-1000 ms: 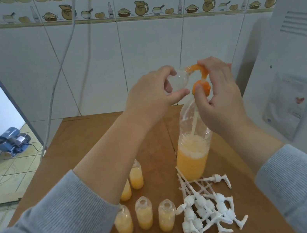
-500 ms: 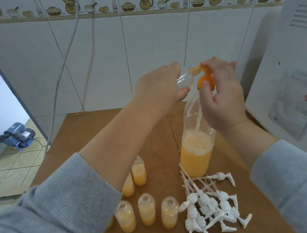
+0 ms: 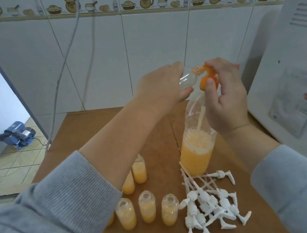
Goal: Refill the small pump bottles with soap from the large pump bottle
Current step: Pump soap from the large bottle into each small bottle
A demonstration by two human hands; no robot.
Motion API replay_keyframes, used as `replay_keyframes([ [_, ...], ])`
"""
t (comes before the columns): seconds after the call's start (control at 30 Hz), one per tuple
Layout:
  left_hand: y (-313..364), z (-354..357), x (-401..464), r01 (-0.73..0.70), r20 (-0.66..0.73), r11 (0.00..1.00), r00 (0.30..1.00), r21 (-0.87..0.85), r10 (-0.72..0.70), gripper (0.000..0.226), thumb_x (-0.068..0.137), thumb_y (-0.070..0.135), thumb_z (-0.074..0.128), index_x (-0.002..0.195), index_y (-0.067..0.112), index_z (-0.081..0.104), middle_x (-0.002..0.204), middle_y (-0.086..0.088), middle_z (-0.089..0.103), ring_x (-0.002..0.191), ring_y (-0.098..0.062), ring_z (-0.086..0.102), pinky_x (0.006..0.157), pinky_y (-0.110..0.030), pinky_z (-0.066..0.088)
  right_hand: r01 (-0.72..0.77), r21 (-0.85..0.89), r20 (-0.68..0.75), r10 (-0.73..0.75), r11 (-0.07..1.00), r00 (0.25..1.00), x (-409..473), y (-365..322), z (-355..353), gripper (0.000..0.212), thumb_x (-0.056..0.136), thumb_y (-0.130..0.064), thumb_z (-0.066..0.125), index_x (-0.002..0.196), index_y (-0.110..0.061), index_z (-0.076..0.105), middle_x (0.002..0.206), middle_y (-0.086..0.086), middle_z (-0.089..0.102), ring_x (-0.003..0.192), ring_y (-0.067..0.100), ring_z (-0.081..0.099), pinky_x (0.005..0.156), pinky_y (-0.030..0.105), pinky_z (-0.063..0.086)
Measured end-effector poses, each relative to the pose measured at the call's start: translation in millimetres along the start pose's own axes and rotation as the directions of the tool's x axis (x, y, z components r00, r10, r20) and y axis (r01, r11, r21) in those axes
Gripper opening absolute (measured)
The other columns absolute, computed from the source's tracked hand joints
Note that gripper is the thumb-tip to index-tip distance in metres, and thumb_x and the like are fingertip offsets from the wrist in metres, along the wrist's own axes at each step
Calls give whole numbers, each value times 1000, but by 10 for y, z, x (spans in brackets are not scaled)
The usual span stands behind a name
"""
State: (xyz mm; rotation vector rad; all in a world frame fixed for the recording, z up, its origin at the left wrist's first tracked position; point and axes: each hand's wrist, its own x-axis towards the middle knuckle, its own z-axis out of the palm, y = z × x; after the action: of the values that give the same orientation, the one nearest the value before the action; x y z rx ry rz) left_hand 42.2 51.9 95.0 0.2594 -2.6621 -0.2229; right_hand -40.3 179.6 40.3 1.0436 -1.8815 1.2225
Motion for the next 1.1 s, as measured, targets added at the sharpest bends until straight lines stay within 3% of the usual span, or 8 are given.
replay_keyframes([
  [0.2, 75, -25, -5, -32, -54, 999, 998, -35, 30, 30, 89, 46, 54, 93, 20, 39, 86, 5, 53, 76, -16, 50, 66, -29, 39, 24, 13, -80, -23, 1000, 997, 71, -36, -88, 35, 94, -19, 37, 117, -2, 58, 116, 10, 59, 116, 13, 47, 103, 58, 35],
  [0.47, 4, 43, 6, 8, 23, 1000, 1000, -29, -7, 29, 90, 44, 53, 92, 21, 37, 88, 6, 52, 79, -16, 50, 70, -30, 42, -26, -59, -31, 25, 998, 999, 3, 17, 50, 35, 93, -20, 39, 118, -4, 58, 117, 9, 60, 115, 14, 50, 117, 37, 20],
  [0.63, 43, -57, 26, -19, -52, 1000, 998, 9, 19, 29, 89, 45, 54, 93, 21, 38, 86, 6, 51, 76, -16, 50, 67, -29, 41, 59, -27, -4, -59, 998, 998, 109, -28, -68, 35, 93, -20, 39, 120, -3, 55, 117, 11, 57, 113, 13, 46, 101, 58, 37],
  [0.83, 53, 22, 3, -16, -32, 1000, 999, -23, 15, 27, 90, 42, 53, 99, 20, 41, 85, 7, 48, 75, -17, 49, 68, -30, 43, -19, 12, -129, 20, 1000, 991, 39, -17, 86, 31, 91, -15, 41, 115, -4, 57, 112, 9, 58, 110, 11, 49, 101, 56, 38],
  [0.97, 20, 28, -9, 15, 20, 1000, 1000, 20, -15, 29, 91, 43, 53, 103, 18, 43, 89, 5, 47, 77, -18, 47, 68, -30, 40, -26, 8, -78, 26, 1000, 997, 12, 0, 132, 30, 91, -14, 41, 115, -4, 57, 112, 9, 59, 109, 6, 46, 102, 56, 37],
  [1.1, 54, -72, 23, 5, -18, 999, 1000, 41, -4, 31, 90, 43, 53, 105, 18, 45, 88, 6, 48, 77, -18, 47, 67, -29, 35, -1, 14, -49, 1, 1000, 999, 105, -62, 0, 35, 93, -19, 37, 116, -2, 57, 114, 11, 59, 112, 11, 45, 109, 52, 30],
])
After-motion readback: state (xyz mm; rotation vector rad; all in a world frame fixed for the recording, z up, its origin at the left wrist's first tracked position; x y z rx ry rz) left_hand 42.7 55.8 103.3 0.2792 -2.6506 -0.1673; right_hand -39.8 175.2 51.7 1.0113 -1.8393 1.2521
